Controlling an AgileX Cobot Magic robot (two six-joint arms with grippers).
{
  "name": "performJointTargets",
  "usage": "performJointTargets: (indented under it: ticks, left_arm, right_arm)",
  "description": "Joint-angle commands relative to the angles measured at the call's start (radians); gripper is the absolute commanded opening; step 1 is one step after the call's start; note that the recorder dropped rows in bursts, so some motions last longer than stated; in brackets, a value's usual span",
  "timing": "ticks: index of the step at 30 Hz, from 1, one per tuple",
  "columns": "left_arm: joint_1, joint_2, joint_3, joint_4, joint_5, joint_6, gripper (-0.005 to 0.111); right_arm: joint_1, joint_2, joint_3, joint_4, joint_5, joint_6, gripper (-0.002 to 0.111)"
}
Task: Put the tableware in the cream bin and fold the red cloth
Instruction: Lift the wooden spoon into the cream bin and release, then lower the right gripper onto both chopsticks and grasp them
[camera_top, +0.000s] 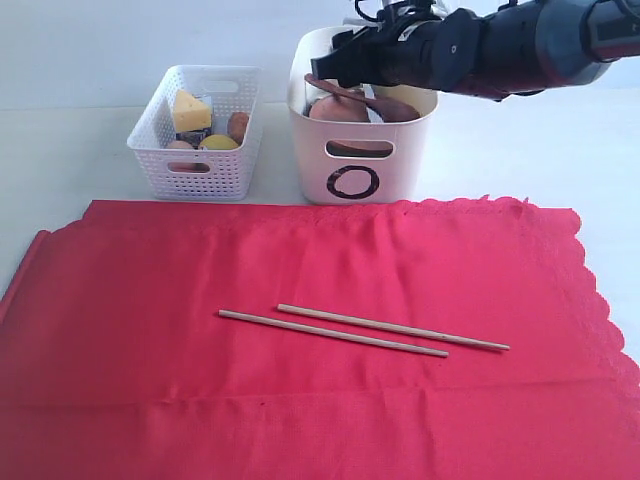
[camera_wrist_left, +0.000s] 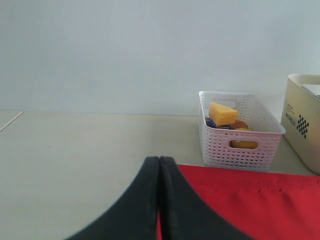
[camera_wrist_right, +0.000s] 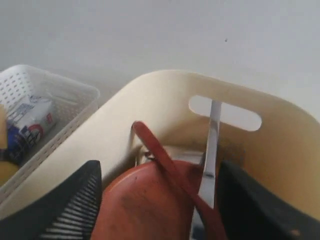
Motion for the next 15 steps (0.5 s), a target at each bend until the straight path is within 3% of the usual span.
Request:
performJointTargets:
  ticks: [1, 15]
  left_arm:
    - [0.002, -0.006, 0.001, -0.001, -0.005, -0.002, 0.001]
    - [0.002, -0.006, 0.001, -0.001, -0.005, -0.002, 0.001]
  right_arm:
    - [-0.002, -0.075, 0.001, -0.011, 0.123, -0.008, 0.064]
    - [-0.002, -0.320, 0.001, -0.017, 0.496, -0.084, 0.064]
